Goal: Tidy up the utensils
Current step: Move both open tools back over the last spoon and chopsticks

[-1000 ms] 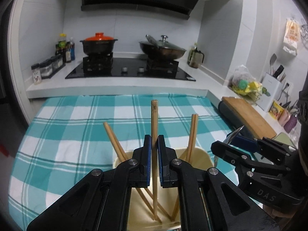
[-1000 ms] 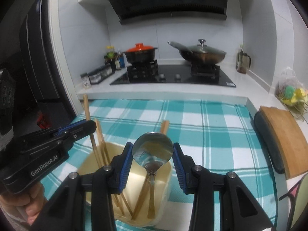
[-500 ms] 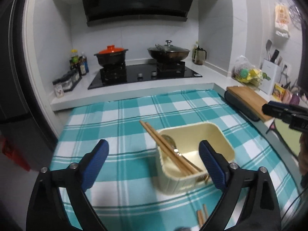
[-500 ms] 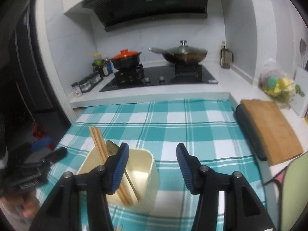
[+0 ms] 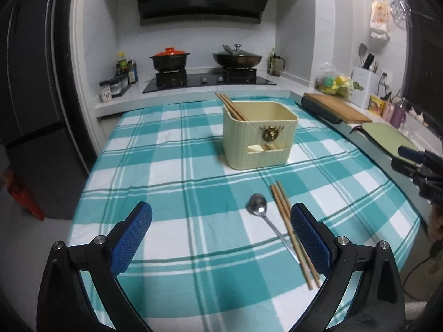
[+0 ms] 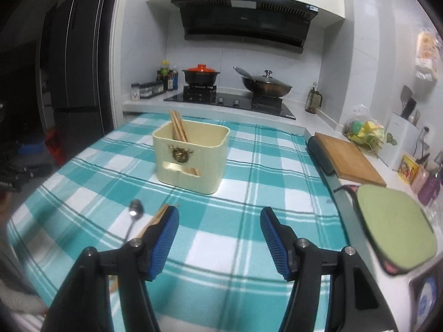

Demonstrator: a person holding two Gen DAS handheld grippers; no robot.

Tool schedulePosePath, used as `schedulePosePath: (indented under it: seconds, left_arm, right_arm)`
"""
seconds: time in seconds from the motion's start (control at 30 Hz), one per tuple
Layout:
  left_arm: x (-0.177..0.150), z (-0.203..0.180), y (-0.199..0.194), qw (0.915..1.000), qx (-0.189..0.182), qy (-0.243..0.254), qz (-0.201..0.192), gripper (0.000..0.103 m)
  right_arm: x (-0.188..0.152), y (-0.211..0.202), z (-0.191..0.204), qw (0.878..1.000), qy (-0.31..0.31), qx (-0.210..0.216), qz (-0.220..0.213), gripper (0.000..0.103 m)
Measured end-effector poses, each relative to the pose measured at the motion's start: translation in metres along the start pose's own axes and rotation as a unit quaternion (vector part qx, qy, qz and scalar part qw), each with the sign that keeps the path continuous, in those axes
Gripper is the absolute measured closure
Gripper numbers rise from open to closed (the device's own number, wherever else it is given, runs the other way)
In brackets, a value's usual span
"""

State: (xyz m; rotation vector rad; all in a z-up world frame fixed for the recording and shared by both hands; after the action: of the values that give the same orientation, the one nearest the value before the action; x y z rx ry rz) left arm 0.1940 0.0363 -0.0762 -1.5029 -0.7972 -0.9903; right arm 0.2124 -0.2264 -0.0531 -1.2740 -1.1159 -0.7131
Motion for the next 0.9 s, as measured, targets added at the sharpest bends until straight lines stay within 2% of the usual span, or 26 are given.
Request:
schedulePosePath:
  seconds: [0.1, 0.2, 0.33, 0.4, 0.53, 0.63, 0.9]
  left_arm:
    - [-0.013, -0.017, -0.005, 0.9996, -0.021, -0.018, 0.001, 0.003]
    - [-0.026, -0.032, -0.008, 0.9993, -0.03, -0.024, 0.005, 0.003]
    - [-0.041, -0.04, -0.016, 0.9996, -0.004, 0.016, 0.022, 0.003]
    - [-0.047, -0.035, -0.02, 0.9993, 0.003, 0.019, 0.033, 0.003]
    - [-0.06, -0.018, -0.024, 0.9978, 0.006, -0.036, 0.056, 0.001]
    - [-0.065, -0.013, -0.025, 0.996, 0.001, -0.061, 0.065, 0.001]
    - [-0.069, -0.014, -0.01, 0.9939, 0.029, -0.071, 0.079, 0.001]
  right_arm:
    - [-0.011, -0.018, 0.018, 0.999, 0.026, 0.0, -0.022, 0.041]
    - [-0.028, -0.026, 0.035, 0.999, 0.037, 0.018, -0.012, 0.041]
    - [-0.047, -0.043, 0.048, 1.0, 0.024, 0.015, -0.001, 0.041]
    - [-0.052, -0.055, 0.051, 1.0, 0.019, 0.009, -0.007, 0.041]
    - [-0.062, -0.069, 0.054, 1.0, -0.012, -0.018, -0.014, 0.041]
    - [-0.07, -0.068, 0.052, 1.0, -0.004, -0.02, -0.003, 0.041]
    - [-0.076, -0.054, 0.05, 1.0, 0.01, -0.017, 0.011, 0.041]
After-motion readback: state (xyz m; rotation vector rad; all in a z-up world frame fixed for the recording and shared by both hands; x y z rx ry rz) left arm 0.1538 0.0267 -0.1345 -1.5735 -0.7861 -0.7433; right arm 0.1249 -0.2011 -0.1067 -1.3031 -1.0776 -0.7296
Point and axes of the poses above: each gripper's, at about its wrist camera, not at the fingertips, and y roughly the way its jaws point, z to its left, x to its top, the point moved 2 cm from there along y, roughly the way its jaws point, and after that the axes turned 11 degrees about -z, right-handed, at the moved point
